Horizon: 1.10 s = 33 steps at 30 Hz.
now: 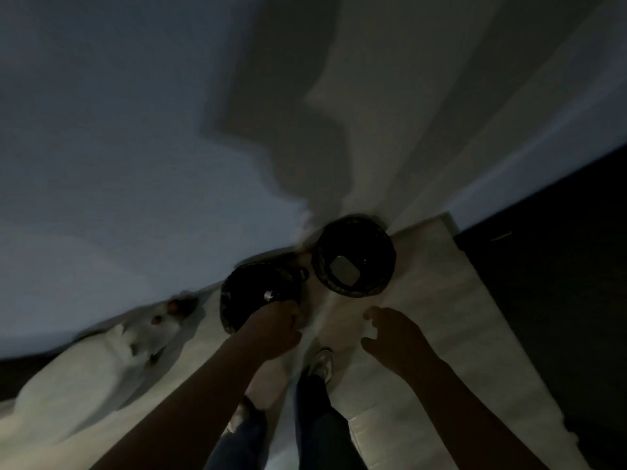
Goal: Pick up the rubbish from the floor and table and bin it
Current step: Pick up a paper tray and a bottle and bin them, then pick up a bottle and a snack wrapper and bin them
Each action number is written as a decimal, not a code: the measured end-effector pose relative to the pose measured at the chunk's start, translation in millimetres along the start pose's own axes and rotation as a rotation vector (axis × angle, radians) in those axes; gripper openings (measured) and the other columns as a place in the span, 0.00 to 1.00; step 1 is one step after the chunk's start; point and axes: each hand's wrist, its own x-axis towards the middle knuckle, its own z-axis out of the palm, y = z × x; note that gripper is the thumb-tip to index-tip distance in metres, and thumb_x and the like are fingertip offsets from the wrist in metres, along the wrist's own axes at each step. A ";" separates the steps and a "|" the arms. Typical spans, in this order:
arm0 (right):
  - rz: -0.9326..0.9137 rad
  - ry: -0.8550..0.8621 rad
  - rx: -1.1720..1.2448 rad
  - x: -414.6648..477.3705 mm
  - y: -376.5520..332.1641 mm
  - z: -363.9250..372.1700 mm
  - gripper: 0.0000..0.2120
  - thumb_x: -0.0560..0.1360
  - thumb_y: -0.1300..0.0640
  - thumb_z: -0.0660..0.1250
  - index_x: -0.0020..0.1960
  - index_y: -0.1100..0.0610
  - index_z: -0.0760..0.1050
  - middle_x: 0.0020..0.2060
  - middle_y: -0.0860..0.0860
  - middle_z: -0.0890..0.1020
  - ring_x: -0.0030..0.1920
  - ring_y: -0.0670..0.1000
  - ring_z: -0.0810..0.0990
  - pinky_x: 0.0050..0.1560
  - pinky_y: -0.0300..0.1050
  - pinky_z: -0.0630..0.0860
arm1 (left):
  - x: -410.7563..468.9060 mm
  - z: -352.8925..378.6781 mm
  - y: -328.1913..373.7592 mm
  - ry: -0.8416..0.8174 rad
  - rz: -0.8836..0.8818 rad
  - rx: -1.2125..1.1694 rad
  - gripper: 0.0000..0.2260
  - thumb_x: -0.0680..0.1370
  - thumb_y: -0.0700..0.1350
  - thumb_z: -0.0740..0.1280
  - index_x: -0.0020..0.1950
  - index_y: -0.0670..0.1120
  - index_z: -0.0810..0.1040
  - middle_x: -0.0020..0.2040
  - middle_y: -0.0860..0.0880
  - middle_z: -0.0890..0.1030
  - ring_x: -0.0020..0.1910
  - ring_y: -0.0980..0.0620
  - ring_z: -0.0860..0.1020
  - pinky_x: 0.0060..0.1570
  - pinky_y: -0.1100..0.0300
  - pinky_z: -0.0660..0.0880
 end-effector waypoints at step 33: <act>-1.179 -0.245 -0.645 -321.7 -579.3 269.9 0.24 0.70 0.48 0.69 0.66 0.45 0.72 0.59 0.43 0.77 0.57 0.45 0.75 0.54 0.37 0.69 | -626.3 166.2 -379.2 0.940 -0.804 -0.857 0.22 0.76 0.52 0.66 0.69 0.52 0.68 0.62 0.53 0.76 0.55 0.55 0.76 0.56 0.61 0.73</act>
